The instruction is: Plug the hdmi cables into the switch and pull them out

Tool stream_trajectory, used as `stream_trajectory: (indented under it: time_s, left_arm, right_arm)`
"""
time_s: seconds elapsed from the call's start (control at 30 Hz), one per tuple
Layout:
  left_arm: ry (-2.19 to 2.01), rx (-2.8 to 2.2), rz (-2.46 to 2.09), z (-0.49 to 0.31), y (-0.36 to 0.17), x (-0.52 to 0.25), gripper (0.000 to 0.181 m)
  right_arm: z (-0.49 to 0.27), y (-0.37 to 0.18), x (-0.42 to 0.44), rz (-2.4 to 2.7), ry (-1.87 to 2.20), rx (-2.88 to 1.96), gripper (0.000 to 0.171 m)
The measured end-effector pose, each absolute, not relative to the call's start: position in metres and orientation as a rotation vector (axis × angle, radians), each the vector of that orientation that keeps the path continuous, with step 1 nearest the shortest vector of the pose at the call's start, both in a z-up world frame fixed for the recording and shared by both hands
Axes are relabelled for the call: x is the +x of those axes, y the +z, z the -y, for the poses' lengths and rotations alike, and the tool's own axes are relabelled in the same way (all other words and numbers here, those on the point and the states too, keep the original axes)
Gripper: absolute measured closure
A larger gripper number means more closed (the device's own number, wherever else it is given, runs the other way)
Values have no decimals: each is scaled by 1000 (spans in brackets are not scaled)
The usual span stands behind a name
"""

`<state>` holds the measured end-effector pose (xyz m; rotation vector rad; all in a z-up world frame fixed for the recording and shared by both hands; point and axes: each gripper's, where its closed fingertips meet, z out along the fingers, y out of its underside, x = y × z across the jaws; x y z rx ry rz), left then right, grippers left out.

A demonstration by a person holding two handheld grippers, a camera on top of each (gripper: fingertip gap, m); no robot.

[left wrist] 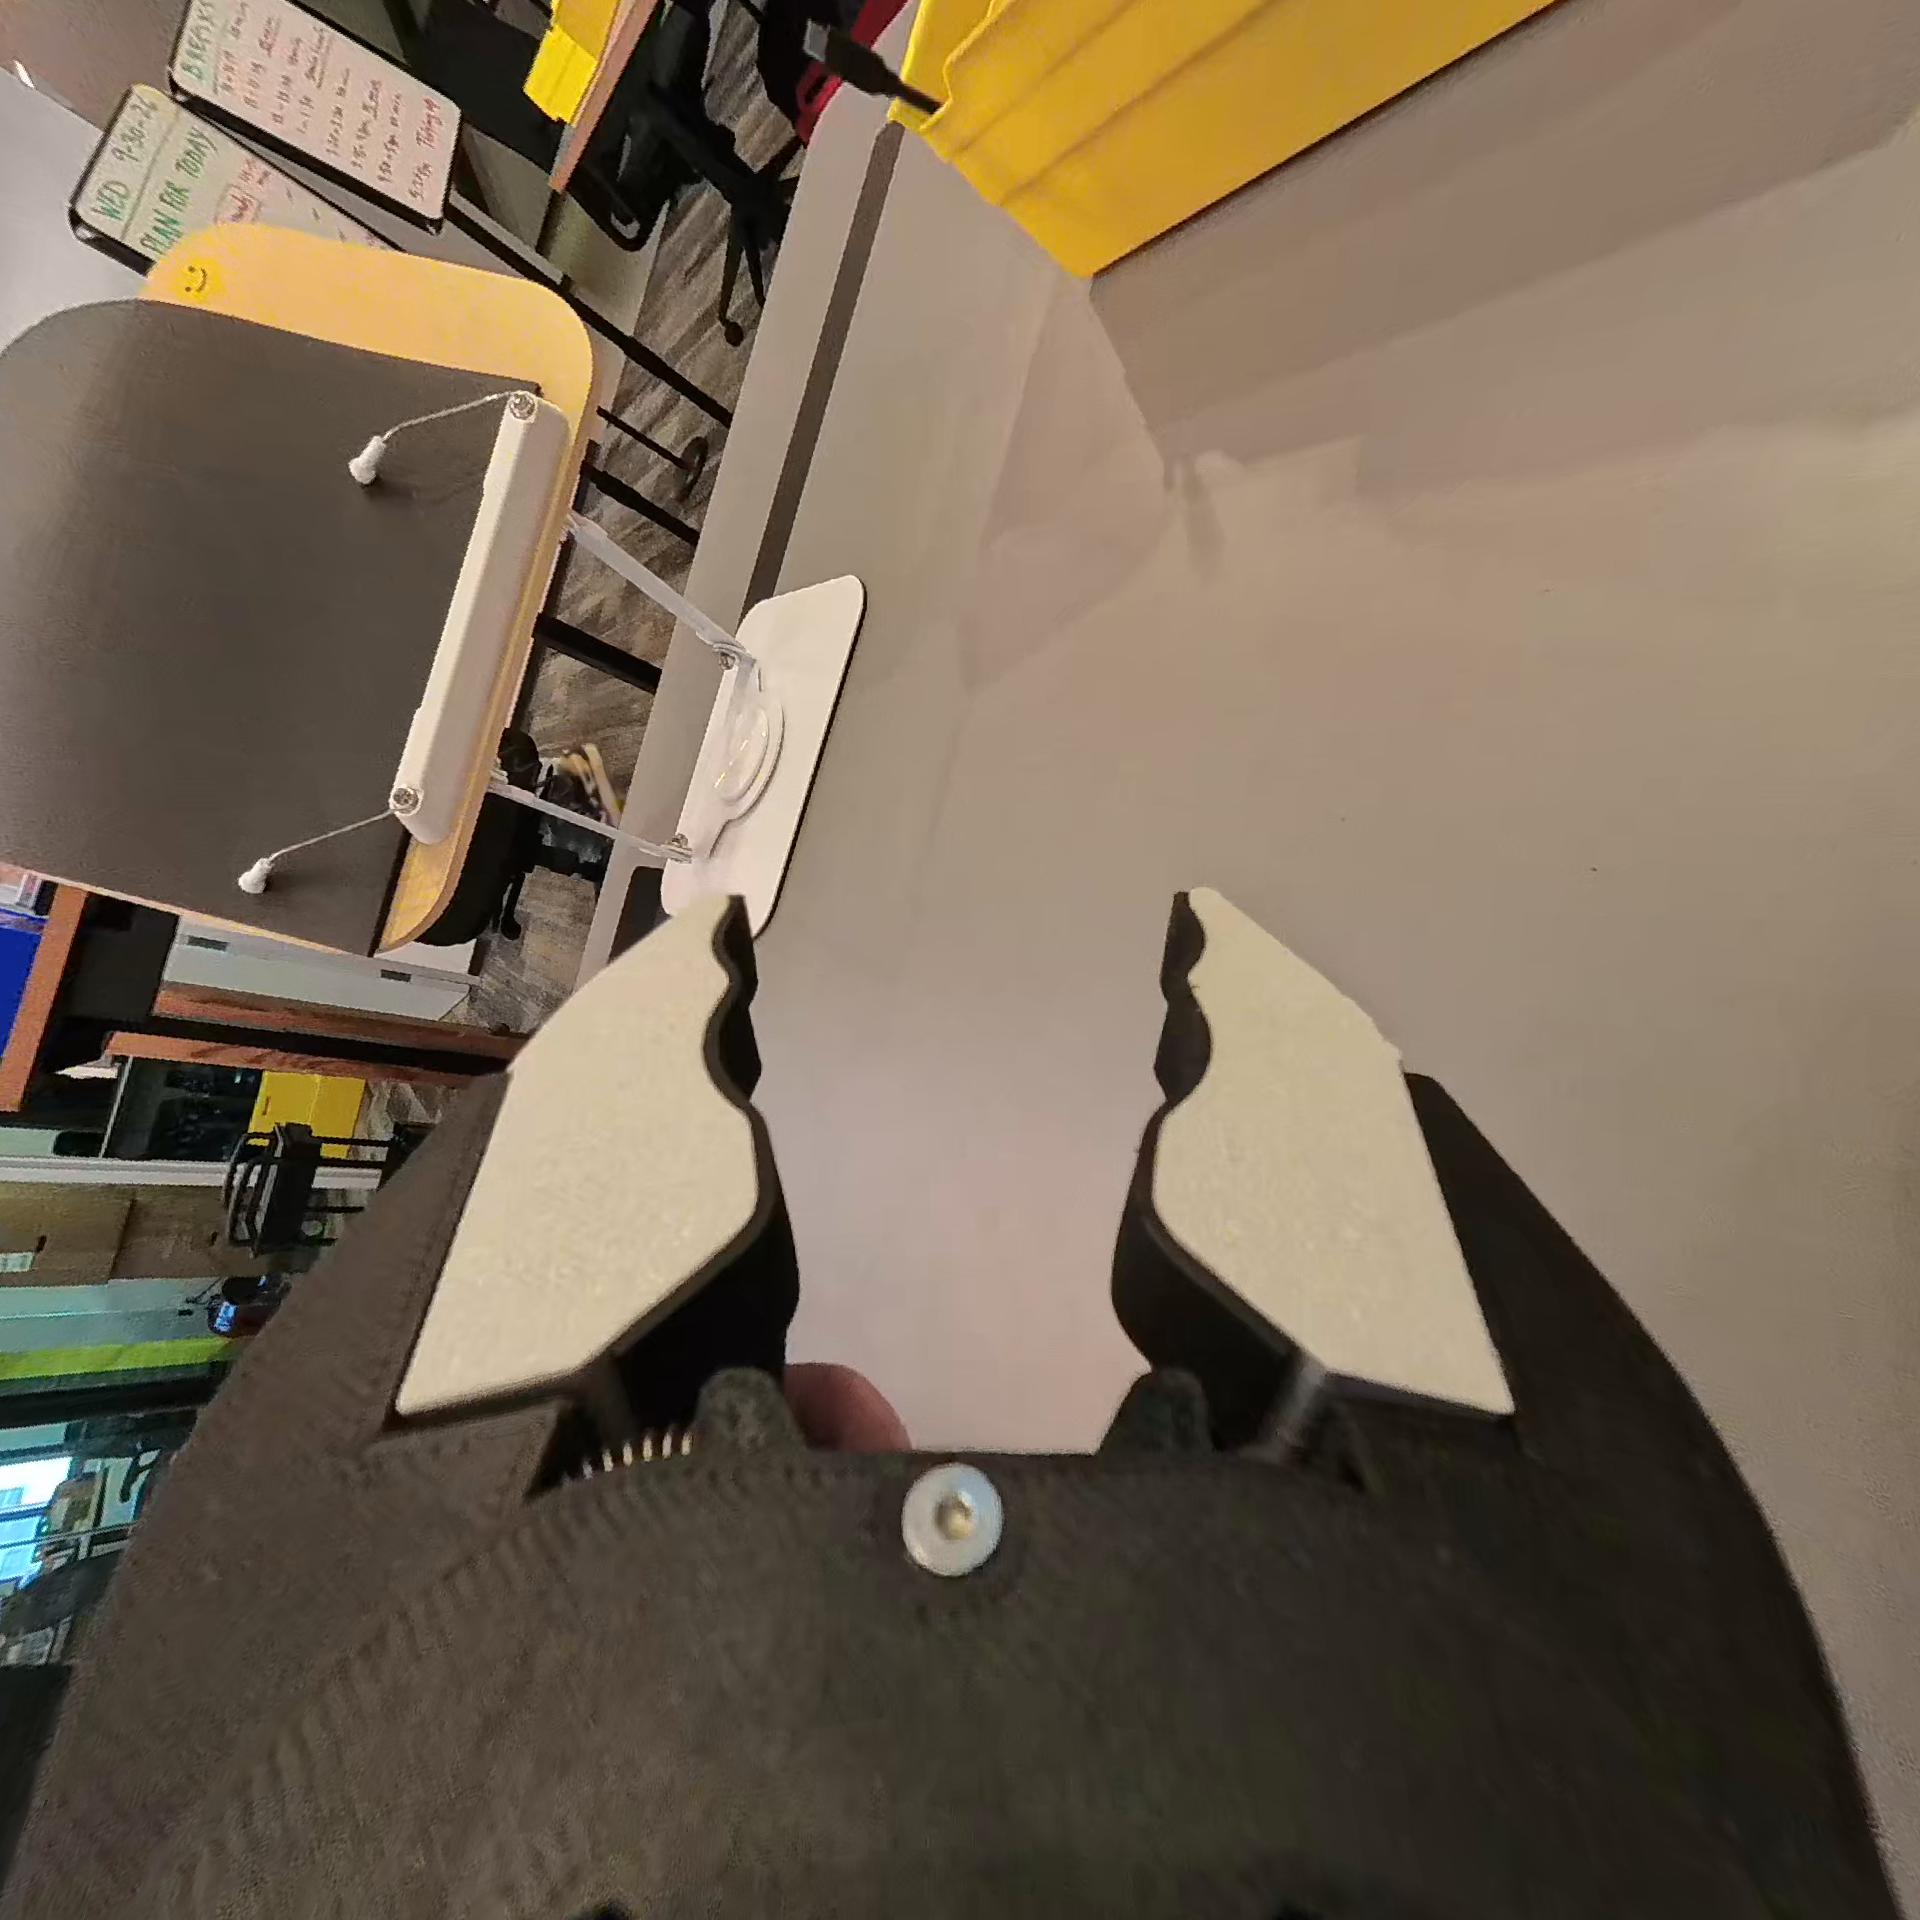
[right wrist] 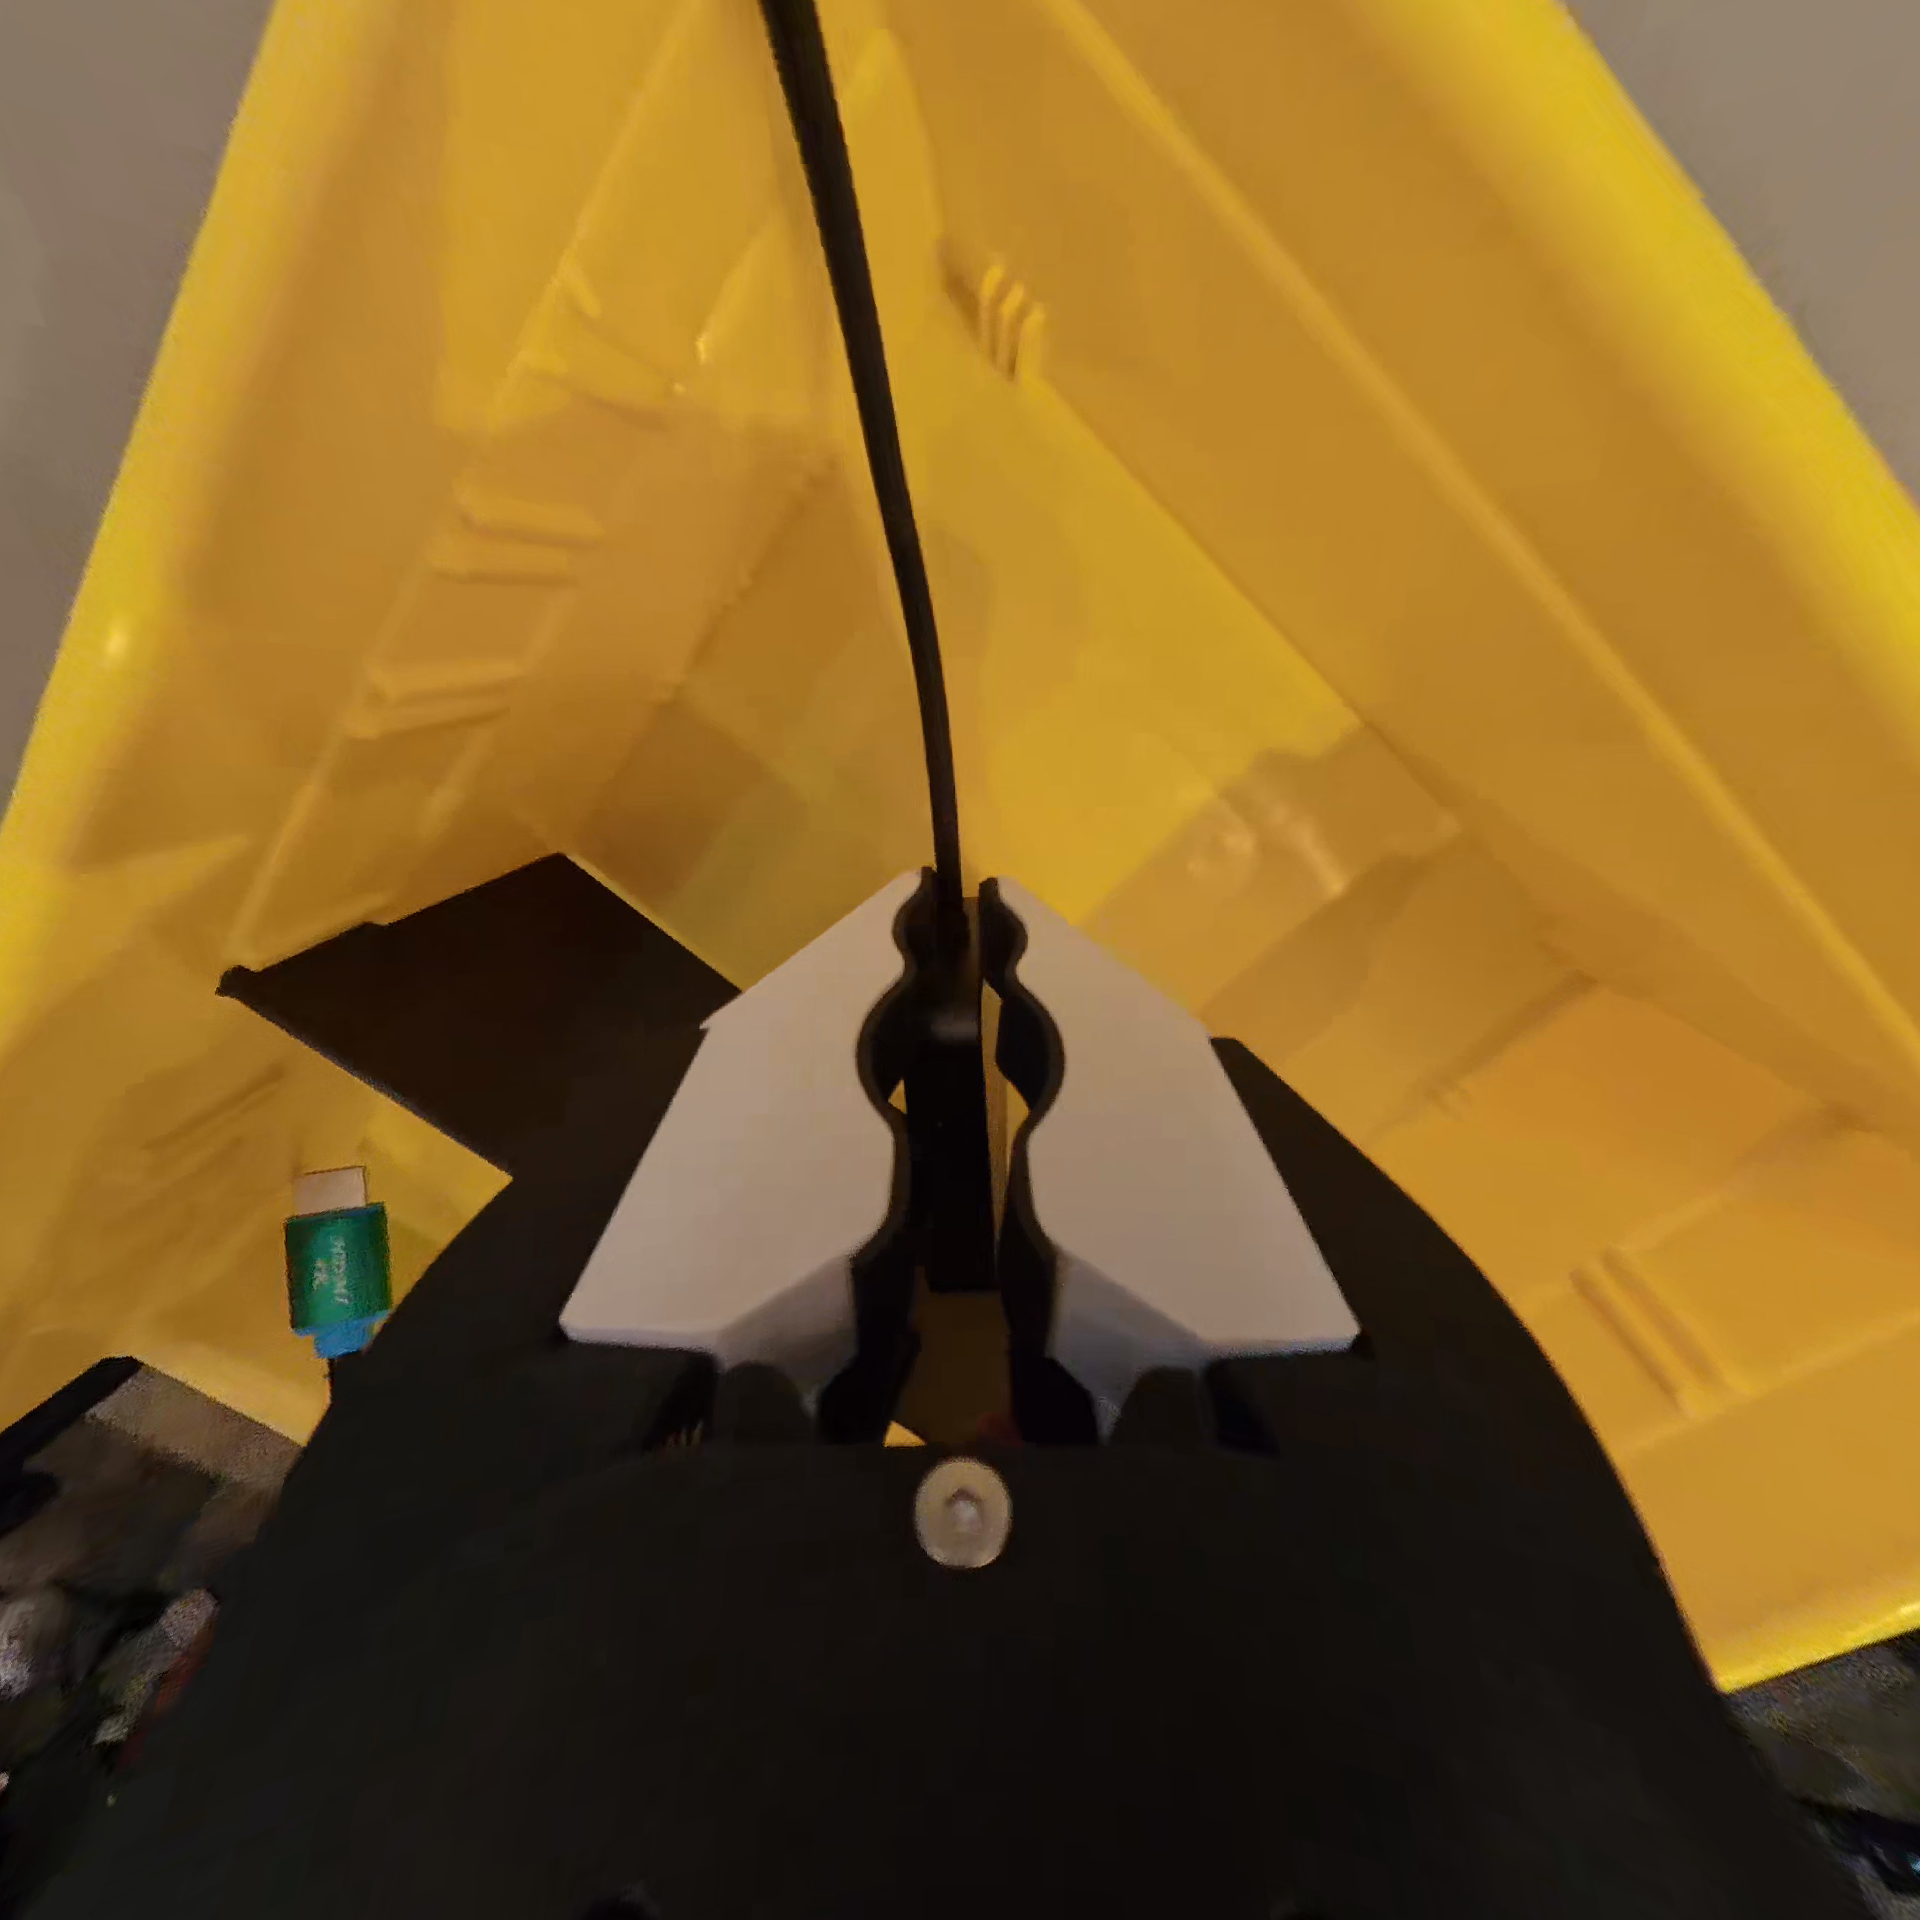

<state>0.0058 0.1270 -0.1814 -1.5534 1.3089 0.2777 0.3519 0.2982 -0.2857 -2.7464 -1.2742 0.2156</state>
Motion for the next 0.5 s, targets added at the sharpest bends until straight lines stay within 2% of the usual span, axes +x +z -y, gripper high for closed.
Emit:
stream_trajectory:
  time_s: [0.13,0.3,0.43,0.5]
  left_arm:
    - [272,-1558,-1314,-127,-184,6,107]
    - [262,-1564,-1322,-126,-186,7,107]
    - [261,-1568,-1331,-125,-189,8,107]
    - [261,-1570,-1338,-125,-191,8,107]
  right_arm:
    - [-294,-283,351,1258,309,-2766,169]
    - [-305,-280,352,977,532,-2774,169]
    - [-306,-301,393,1066,94,-2861,143]
    - [-305,-305,396,1095,37,-2864,133]
